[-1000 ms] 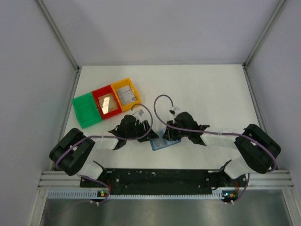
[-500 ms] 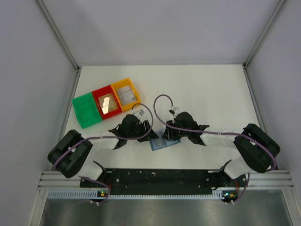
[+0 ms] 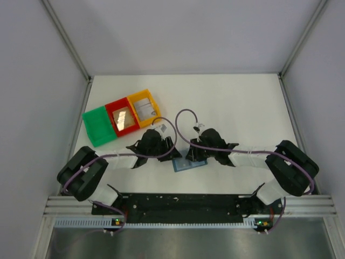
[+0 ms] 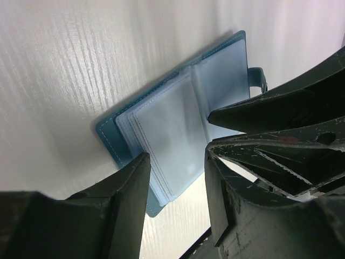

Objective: Take the credit cards out of the card holder
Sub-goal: Remove the credit card from the card holder.

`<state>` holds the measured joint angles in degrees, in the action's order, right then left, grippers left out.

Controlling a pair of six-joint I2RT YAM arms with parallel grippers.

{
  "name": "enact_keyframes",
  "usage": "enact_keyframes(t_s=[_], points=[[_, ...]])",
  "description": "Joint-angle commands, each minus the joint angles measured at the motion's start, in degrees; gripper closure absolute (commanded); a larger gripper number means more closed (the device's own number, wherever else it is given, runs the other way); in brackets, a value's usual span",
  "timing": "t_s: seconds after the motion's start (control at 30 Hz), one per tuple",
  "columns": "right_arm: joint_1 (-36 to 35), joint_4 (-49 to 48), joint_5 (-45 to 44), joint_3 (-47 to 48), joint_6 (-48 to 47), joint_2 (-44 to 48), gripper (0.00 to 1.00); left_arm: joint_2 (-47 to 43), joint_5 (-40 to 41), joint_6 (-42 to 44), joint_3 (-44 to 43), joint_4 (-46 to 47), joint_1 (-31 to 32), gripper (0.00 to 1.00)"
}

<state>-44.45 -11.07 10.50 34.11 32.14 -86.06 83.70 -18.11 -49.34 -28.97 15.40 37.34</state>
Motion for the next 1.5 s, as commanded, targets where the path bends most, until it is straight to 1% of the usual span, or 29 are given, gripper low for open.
enact_keyframes(t_s=[0.0,0.4,0.57,0.63,0.73,0.87,0.97,1.1,1.23,1.3,1.33,1.4,1.47], points=[[0.5,-2.1,0.6,-0.4,0.1,-0.3,0.66,1.2,-0.7,0.7,-2.1,2.2,1.0,0.5],[0.6,-4.0,2.2,-1.6,1.4,-0.1,0.66,1.6,-2.6,-2.2,-2.8,6.2,2.1,0.51],[0.9,-4.0,1.7,-2.8,1.4,1.3,0.66,2.1,-1.8,-2.2,-2.6,6.5,2.7,0.51],[0.8,-3.4,1.5,-2.9,-0.1,2.6,0.66,0.9,-1.0,-2.0,-2.0,5.9,2.6,0.51],[0.4,-1.0,1.1,-2.4,-3.3,5.5,0.62,-3.1,2.7,-1.1,-0.2,3.6,2.2,0.51],[-2.2,5.5,-3.1,1.1,-9.4,8.0,0.52,-9.6,8.0,1.8,1.5,-1.8,0.8,0.49],[-5.7,9.1,-7.4,4.2,-14.0,7.9,0.48,-11.0,8.2,2.8,2.5,-2.5,0.4,0.49],[-9.9,10.6,-13.3,6.3,-18.9,6.1,0.41,-8.2,5.5,1.4,2.8,-0.6,0.2,0.51],[-12.2,9.8,-17.0,6.5,-22.8,5.0,0.42,-5.4,3.9,1.4,1.9,1.1,0.0,0.57],[-13.3,9.1,-17.4,6.6,-24.6,4.8,0.48,-4.3,2.7,1.7,0.9,0.8,0.0,0.63],[-13.8,8.7,-17.4,6.7,-25.2,4.5,0.5,-3.8,2.6,1.7,0.6,0.7,0.1,0.64],[-14.4,8.7,-16.7,7.2,-26.3,3.8,0.51,-3.0,2.6,1.8,0.3,0.7,-0.2,0.68],[-15.1,8.5,-16.7,7.5,-26.9,2.8,0.53,-2.1,2.1,2.0,0.1,0.4,-0.3,0.69]])
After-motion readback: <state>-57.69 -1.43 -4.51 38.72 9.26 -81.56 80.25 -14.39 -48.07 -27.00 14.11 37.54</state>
